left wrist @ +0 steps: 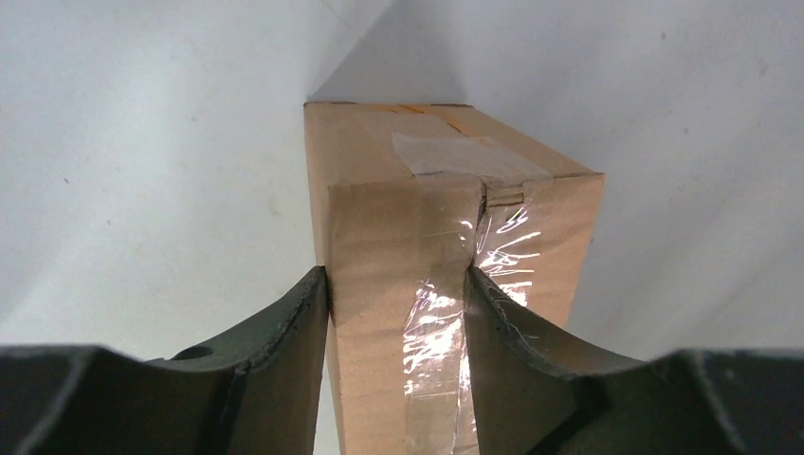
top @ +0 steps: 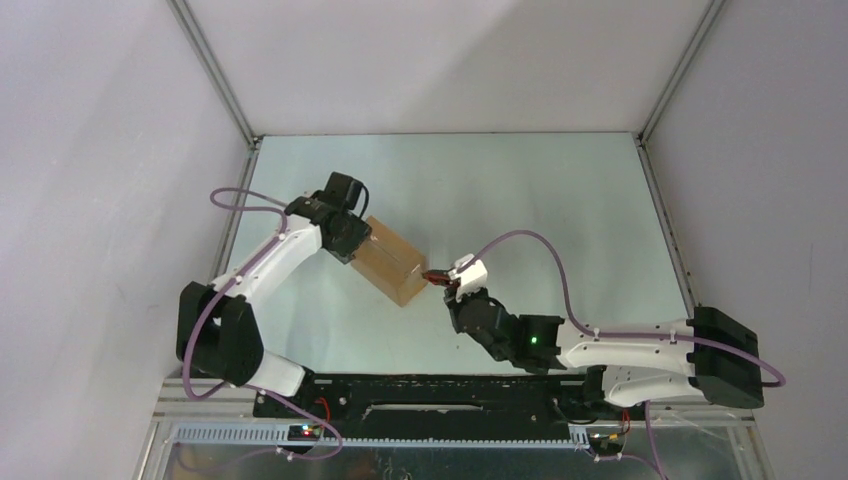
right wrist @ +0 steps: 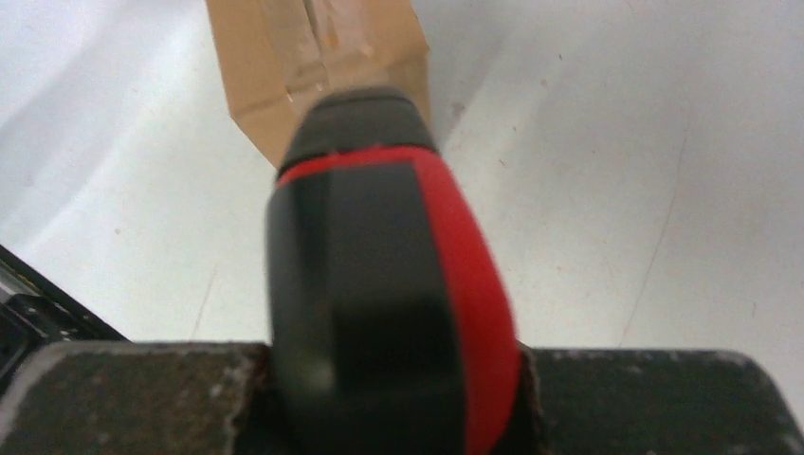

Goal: Unpack the express box

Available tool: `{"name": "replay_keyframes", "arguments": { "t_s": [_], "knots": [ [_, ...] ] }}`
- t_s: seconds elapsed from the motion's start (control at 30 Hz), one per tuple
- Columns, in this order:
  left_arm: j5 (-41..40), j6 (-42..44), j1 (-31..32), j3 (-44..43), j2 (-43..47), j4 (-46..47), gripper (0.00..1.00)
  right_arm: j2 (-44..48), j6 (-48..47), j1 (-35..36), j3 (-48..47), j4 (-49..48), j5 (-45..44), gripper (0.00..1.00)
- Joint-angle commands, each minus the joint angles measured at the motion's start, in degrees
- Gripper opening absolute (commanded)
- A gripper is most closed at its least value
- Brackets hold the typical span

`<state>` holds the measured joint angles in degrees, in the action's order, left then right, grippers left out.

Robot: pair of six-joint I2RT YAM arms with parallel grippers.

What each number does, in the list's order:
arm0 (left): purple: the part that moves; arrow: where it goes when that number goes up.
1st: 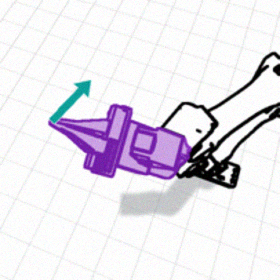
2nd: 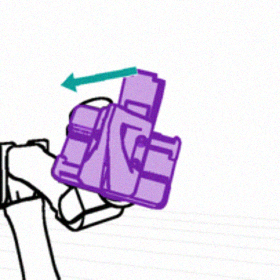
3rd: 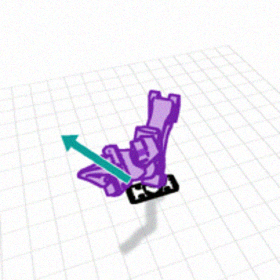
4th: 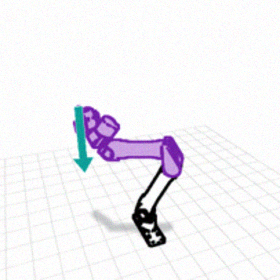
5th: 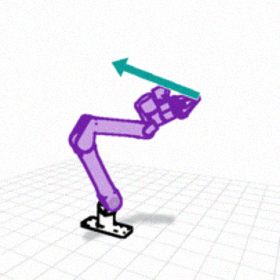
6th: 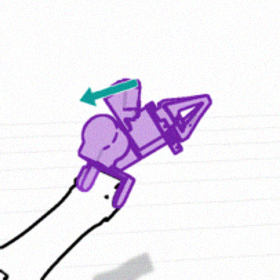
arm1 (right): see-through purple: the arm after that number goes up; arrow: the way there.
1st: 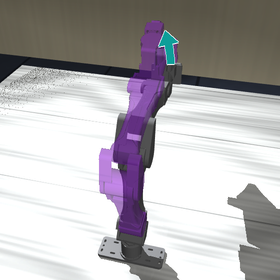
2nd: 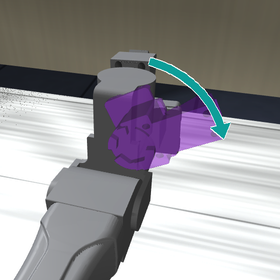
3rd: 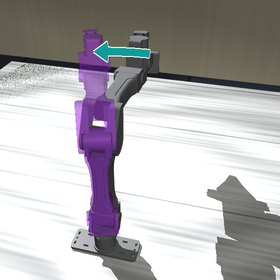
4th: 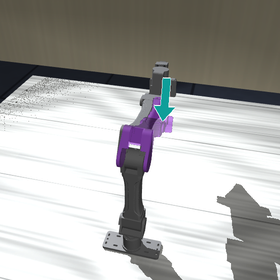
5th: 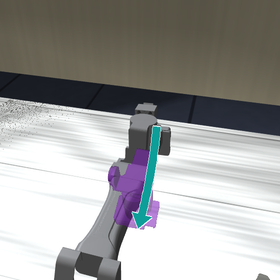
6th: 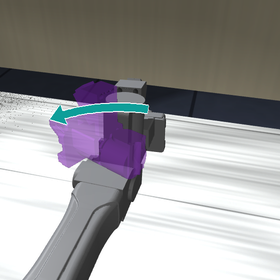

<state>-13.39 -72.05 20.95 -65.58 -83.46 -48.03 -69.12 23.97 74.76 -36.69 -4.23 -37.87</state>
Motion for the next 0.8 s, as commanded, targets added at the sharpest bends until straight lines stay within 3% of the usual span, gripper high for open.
{"name": "replay_keyframes", "arguments": {
  "t_s": [0.0, 0.1, 0.23, 0.33, 0.47, 0.5, 0.63, 0.77],
  "knots": [
    [-9.82, 0.82, -1.09, 2.15, 0.21, -1.19, 0.0, -1.4, 0.46, 0.12, 0.79, 2.36, -2.21, 0.0],
    [-8.36, 2.62, -1.04, 2.14, 0.87, -0.07, 0.0, -2.61, 1.04, 0.15, 0.83, 0.83, -1.67, 0.0],
    [-6.45, 7.12, -0.69, 1.59, 2.53, 2.18, 0.17, -1.67, -0.71, 0.12, 0.7, -1.53, -1.89, 0.0],
    [-3.85, 12.34, -0.47, 1.5, 4.37, 5.1, 0.38, 0.15, -1.77, -0.05, 0.57, -1.04, -2.37, 0.0],
    [0.04, 18.86, -0.04, 2.71, 9.26, 9.94, 0.79, 5.03, -2.39, -1.05, 0.56, 0.01, -0.36, 0.0],
    [1.54, 20.23, 0.04, 3.26, 10.59, 11.54, 0.85, 6.3, -2.56, -1.53, 0.56, 0.15, 0.75, 0.0],
    [8.41, 26.72, 0.15, 3.66, 14.71, 16.41, 0.97, 11.09, -3.05, -3.9, 0.41, 0.8, 8.1, 0.0],
    [24.91, 34.44, 0.37, 4.11, 16.94, 22.28, 0.95, 15.74, -2.39, -7.91, -0.62, 2.6, 18.76, 0.0]
  ]
}}
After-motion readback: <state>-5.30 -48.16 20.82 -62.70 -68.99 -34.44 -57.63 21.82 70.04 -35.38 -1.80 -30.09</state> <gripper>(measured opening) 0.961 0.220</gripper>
